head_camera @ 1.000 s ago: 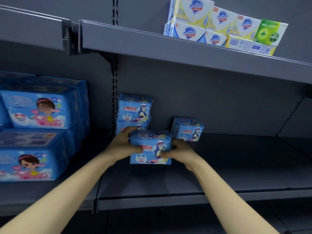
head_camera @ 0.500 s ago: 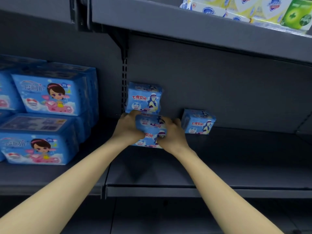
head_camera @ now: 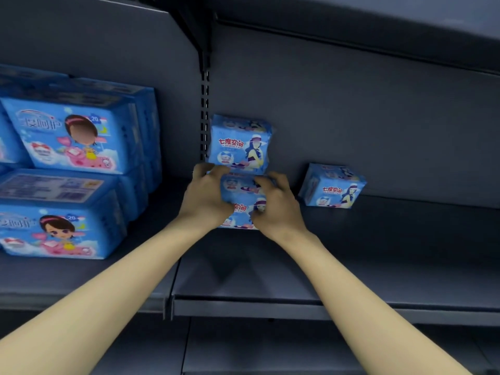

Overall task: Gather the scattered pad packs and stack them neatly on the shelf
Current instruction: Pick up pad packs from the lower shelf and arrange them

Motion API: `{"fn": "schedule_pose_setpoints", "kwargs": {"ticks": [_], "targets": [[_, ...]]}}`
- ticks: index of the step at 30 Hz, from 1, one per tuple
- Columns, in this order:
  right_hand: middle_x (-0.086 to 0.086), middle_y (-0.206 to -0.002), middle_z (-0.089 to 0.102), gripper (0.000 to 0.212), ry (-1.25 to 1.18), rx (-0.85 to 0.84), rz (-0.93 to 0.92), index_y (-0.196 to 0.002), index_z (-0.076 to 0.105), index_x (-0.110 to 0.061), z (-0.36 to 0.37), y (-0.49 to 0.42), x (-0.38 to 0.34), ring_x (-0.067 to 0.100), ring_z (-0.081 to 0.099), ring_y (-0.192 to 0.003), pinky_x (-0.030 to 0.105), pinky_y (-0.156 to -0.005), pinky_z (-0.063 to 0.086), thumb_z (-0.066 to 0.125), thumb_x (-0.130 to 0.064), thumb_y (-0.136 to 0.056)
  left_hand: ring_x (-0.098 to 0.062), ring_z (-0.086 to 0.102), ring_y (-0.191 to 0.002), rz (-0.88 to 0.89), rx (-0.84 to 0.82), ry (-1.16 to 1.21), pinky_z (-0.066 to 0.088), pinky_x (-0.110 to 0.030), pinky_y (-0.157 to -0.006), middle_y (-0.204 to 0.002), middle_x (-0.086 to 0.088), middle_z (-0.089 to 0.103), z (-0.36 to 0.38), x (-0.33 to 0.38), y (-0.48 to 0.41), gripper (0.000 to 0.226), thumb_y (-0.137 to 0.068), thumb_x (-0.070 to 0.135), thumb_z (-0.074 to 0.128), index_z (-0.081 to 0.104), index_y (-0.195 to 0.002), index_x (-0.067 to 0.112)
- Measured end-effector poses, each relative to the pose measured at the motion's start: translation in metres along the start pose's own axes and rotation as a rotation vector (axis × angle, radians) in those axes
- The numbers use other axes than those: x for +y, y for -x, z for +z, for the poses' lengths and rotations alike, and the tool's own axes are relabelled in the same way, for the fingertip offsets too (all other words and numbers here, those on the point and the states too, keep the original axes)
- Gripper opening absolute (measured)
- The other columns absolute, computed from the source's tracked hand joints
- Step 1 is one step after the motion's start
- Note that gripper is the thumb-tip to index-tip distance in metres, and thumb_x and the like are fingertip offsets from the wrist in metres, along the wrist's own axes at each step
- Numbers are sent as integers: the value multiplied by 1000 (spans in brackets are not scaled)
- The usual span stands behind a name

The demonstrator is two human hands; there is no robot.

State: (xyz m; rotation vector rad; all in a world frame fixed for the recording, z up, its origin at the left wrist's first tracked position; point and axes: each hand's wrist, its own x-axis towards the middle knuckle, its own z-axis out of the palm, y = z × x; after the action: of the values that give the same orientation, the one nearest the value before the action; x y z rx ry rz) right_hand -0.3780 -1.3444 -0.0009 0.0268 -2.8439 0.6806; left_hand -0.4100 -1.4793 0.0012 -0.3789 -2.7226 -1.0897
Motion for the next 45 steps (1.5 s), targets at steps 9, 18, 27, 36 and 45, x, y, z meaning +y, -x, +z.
{"fn": "schedule_pose_setpoints", "kwargs": {"ticks": [9, 18, 27, 36, 45], "targets": [[3, -143, 27, 61, 2, -26, -12, -139, 40, -16, 7, -9, 2, 29, 43, -124, 32, -103, 38, 63, -7, -83, -24, 48, -118, 78, -42, -72, 35, -27, -102, -130, -6, 41, 3, -8, -9, 55, -74, 3, 67, 52, -126, 14], [4, -146, 23, 63, 20, -76, -27, -143, 35, -15, 14, -14, 8, 28, 35, -131, 29, -109, 32, 55, 0, -85, -23, 49, -116, 86, -66, -80, 35, -26, -99, -130, -5, 42, 8, -18, -13, 54, -75, 3, 67, 52, -126, 14], [4, -147, 25, 64, 38, -54, -42, -144, 36, -16, 20, -25, 7, 29, 32, -132, 30, -109, 32, 56, 2, -85, -22, 51, -116, 96, -27, -52, 38, -25, -94, -129, -6, 46, 11, -23, -18, 51, -78, 1, 65, 53, -126, 11], [4, -145, 28, 65, 70, -34, -42, -143, 36, -17, 24, -31, 9, 29, 35, -128, 25, -105, 29, 56, 3, -83, -24, 52, -113, 115, -11, -44, 40, -28, -93, -127, -8, 48, 14, -26, -25, 48, -78, -1, 64, 55, -124, 10], [5, -143, 33, 64, 54, -44, -37, -141, 40, -16, 24, -35, 10, 28, 38, -127, 26, -104, 30, 58, 2, -82, -26, 51, -115, 114, -50, -74, 41, -32, -96, -128, -9, 48, 14, -27, -28, 46, -79, 4, 65, 54, -124, 9]]}}
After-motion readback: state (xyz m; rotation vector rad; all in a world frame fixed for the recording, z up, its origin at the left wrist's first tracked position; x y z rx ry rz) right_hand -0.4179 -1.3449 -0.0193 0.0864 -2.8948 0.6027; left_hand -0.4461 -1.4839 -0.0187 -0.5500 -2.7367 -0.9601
